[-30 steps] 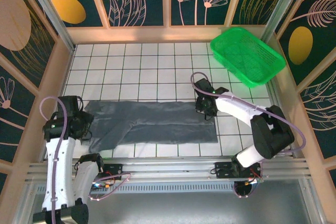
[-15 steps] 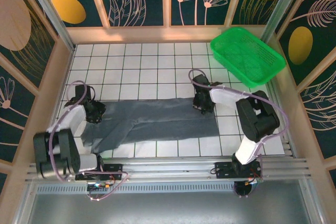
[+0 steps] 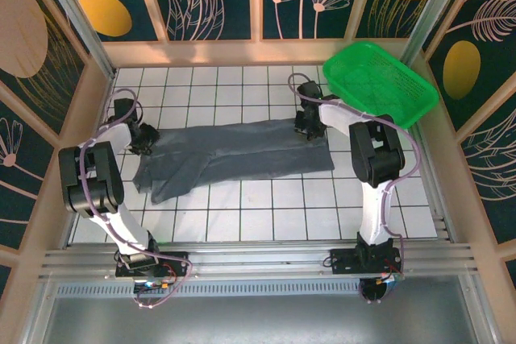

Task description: Fold and stack the t-shirts

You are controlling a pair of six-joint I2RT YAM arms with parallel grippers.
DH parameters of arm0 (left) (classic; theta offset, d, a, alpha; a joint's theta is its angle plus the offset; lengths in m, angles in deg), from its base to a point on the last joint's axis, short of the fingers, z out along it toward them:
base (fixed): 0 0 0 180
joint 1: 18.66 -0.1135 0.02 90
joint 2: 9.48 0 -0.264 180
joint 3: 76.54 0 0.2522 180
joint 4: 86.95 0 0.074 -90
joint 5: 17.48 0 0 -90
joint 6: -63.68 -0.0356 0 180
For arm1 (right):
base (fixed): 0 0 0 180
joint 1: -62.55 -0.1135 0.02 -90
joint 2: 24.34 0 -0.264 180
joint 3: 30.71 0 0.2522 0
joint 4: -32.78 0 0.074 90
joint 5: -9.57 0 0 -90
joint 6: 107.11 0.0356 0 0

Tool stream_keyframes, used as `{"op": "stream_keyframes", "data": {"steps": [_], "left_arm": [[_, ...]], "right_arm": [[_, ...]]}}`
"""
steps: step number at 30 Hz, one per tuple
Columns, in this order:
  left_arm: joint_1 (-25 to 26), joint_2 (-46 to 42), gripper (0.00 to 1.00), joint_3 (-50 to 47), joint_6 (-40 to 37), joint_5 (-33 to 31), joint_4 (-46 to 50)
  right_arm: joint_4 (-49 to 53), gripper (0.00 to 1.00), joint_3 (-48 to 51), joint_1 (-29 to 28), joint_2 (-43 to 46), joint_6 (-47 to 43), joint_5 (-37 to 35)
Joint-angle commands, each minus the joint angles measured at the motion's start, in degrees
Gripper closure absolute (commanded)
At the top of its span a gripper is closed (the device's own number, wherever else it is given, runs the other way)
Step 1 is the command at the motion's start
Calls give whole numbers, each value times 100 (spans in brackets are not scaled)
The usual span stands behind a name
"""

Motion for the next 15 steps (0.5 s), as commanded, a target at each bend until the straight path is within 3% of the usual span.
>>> {"op": "stream_keyframes", "data": {"steps": [1, 9, 15], "left_arm": [[403, -1049, 62, -48, -506, -411, 319], [1916, -2861, 78, -2090, -405, 593, 37], [2475, -2810, 73, -2420, -850, 110, 280]], "right_arm": [[28, 62, -121, -257, 700, -477, -62], [-686, 61, 1197, -912, 1921, 60, 1205], [-1117, 61, 1699, -1403, 2088, 652, 1709]]}}
